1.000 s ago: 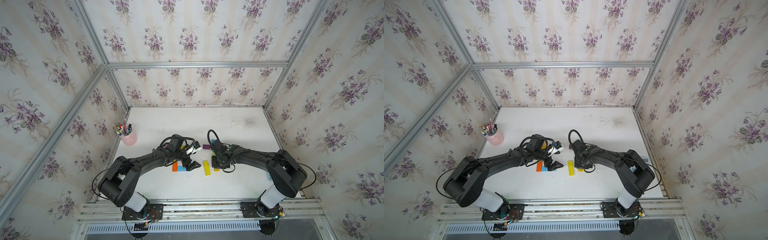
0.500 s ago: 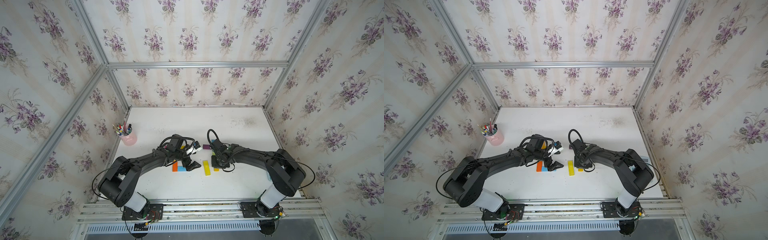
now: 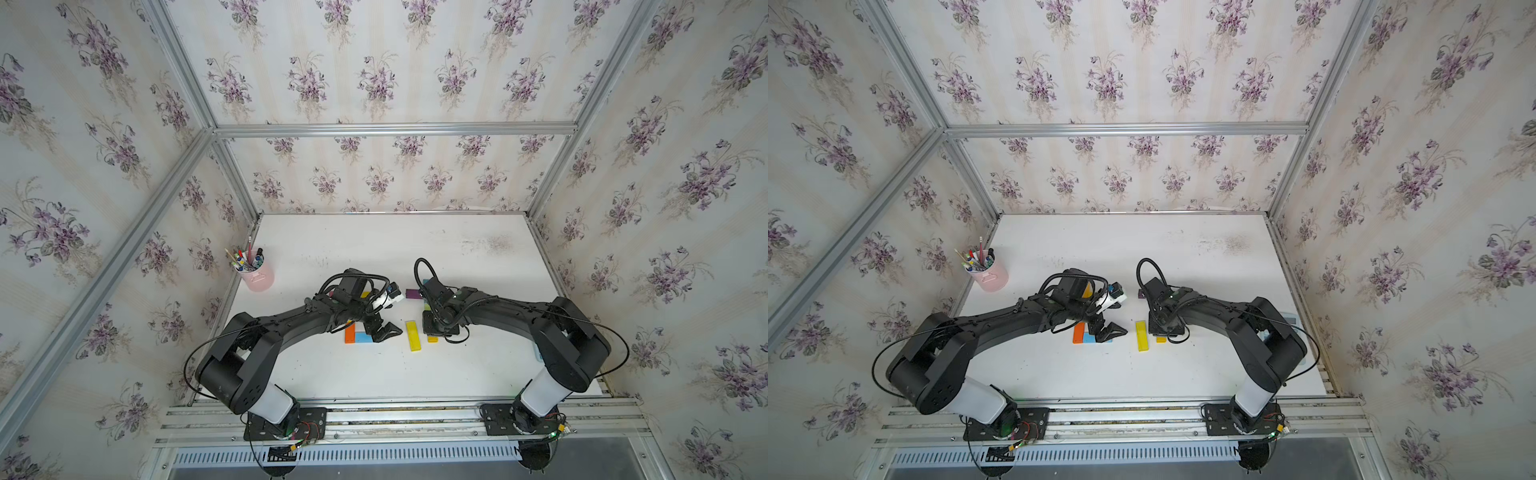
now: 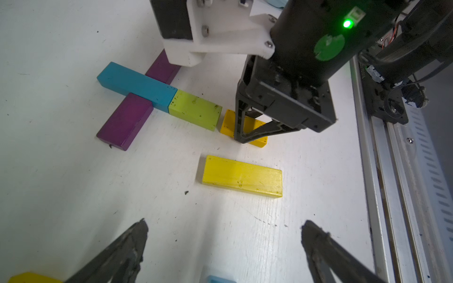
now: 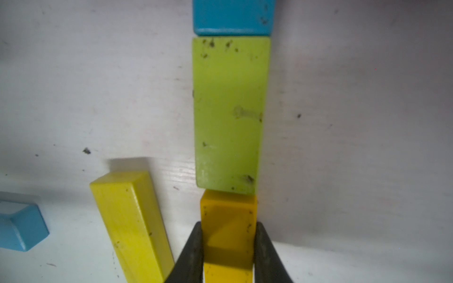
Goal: Assemble the letter t with building blocks
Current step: Assemble the building block at the center of the board.
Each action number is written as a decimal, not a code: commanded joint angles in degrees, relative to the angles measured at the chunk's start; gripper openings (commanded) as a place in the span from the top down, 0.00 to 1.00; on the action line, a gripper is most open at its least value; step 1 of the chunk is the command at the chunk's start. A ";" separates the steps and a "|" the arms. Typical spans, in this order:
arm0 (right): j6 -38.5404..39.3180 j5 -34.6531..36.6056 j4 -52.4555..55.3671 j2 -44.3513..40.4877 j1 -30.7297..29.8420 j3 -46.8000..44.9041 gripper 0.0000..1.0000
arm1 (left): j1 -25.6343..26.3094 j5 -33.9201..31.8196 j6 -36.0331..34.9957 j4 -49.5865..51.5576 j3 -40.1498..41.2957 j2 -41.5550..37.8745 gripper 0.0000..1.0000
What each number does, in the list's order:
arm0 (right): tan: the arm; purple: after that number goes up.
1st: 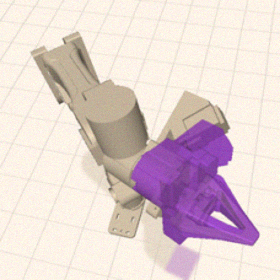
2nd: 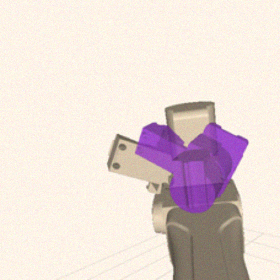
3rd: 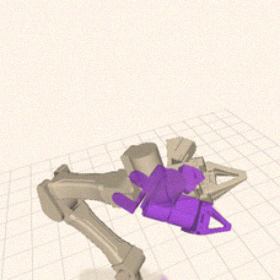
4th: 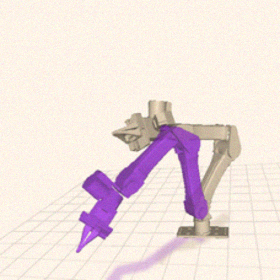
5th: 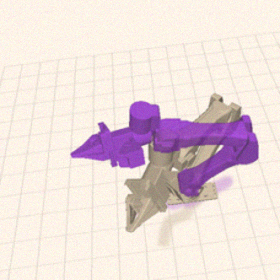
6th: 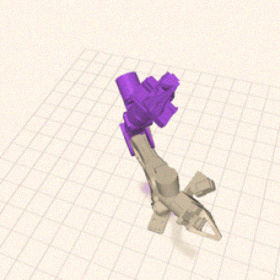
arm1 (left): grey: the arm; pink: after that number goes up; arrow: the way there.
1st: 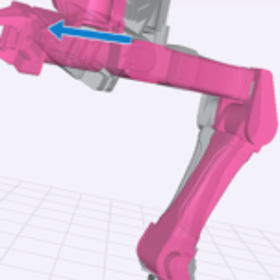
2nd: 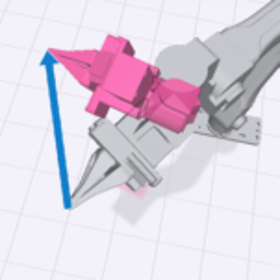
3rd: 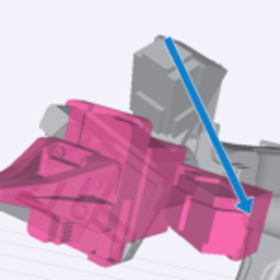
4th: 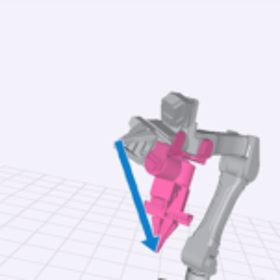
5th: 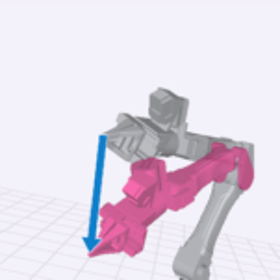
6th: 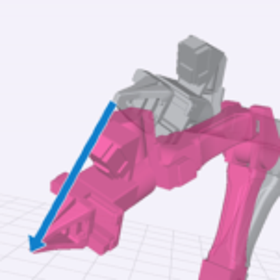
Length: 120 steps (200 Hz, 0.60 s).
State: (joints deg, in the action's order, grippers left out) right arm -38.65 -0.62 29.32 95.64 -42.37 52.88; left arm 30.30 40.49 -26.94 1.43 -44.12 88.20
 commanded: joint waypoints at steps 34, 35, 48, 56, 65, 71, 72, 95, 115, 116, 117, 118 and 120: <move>-0.61 0.97 -3.81 0.70 0.04 -0.91 0.62 | 0.02 1.28 -0.92 0.41 -0.53 0.04 0.00; -0.62 0.93 -3.78 0.69 0.02 -0.93 0.62 | 0.02 1.31 -0.88 0.41 -0.53 0.04 0.00; -0.72 1.01 -3.83 0.37 0.06 -1.09 0.60 | 0.02 1.28 -0.88 0.39 -0.61 0.04 0.00; -0.80 1.06 -3.84 0.13 0.05 -1.20 0.60 | 0.02 1.32 -0.91 0.35 -0.61 0.03 0.00; -0.90 1.15 -3.83 -0.14 0.02 -1.37 0.61 | 0.02 1.36 -0.91 0.49 -0.62 0.12 0.00; -0.98 1.15 -3.83 -0.35 0.02 -1.42 0.61 | 0.02 1.31 -0.92 0.49 -0.62 0.10 0.00; -0.98 1.15 -3.83 -0.40 0.01 -1.44 0.61 | 0.02 1.33 -0.88 0.50 -0.66 0.12 0.00; -1.16 1.51 -3.41 -0.71 0.01 -1.55 0.62 | 0.02 1.49 -0.97 0.59 -0.71 0.04 0.00; -1.31 1.45 -3.23 -0.79 0.01 -1.82 0.62 | 0.02 1.52 -1.01 0.66 -0.71 -0.05 0.00; -1.33 1.47 -3.22 -0.80 0.01 -1.82 0.62 | 0.02 1.47 -1.01 0.67 -0.71 -0.05 0.00; -1.33 1.49 -3.22 -0.80 0.01 -1.86 0.62 | 0.02 1.50 -1.01 0.63 -0.71 -0.09 0.00; -1.33 1.49 -3.22 -0.76 0.01 -1.88 0.62 | 0.02 1.51 -0.97 0.65 -0.71 -0.12 0.00; -1.34 1.50 -3.22 -0.79 0.01 -1.90 0.62 | 0.02 1.52 -0.98 0.67 -0.71 -0.13 0.00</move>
State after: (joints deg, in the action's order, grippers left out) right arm -39.22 0.01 24.77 94.91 -42.35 51.46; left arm 30.30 40.84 -27.14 2.48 -44.38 88.20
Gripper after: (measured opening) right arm 0.383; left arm 0.999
